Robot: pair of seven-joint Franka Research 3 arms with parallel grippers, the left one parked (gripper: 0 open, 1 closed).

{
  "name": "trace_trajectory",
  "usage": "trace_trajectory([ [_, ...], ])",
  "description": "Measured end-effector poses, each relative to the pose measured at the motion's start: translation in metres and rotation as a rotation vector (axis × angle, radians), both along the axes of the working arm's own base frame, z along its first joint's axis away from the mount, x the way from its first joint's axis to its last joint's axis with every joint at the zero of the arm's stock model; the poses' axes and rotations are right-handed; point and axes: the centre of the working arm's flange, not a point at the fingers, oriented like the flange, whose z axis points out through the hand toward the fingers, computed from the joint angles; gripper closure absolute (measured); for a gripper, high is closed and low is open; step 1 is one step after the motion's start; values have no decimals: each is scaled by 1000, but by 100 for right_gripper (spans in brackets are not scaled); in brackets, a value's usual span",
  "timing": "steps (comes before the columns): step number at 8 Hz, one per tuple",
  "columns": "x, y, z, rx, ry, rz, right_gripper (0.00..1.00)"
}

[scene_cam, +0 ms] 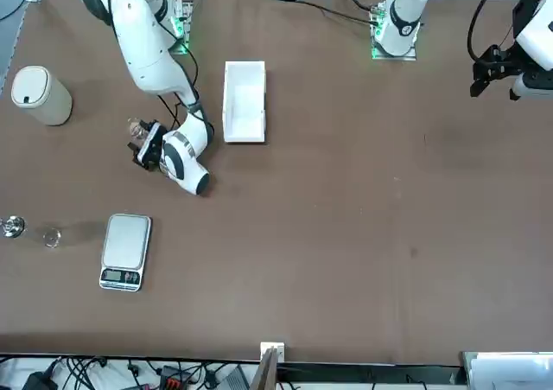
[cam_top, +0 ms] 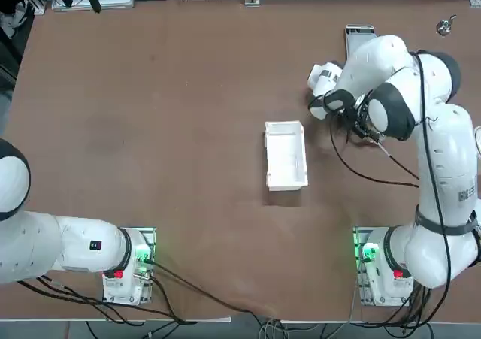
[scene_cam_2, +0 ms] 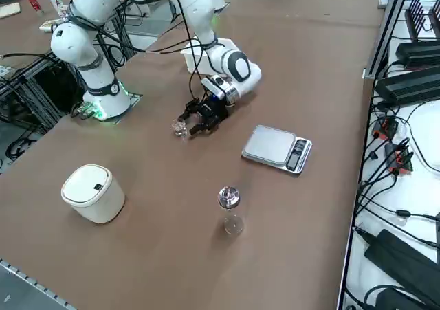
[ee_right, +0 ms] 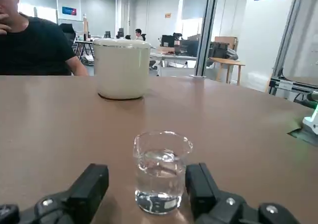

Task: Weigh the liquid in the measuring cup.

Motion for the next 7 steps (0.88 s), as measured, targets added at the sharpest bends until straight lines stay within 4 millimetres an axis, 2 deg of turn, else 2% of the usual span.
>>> trace_trajectory([
  [7, -6, -2, 0, 17, -4, -22, 4],
])
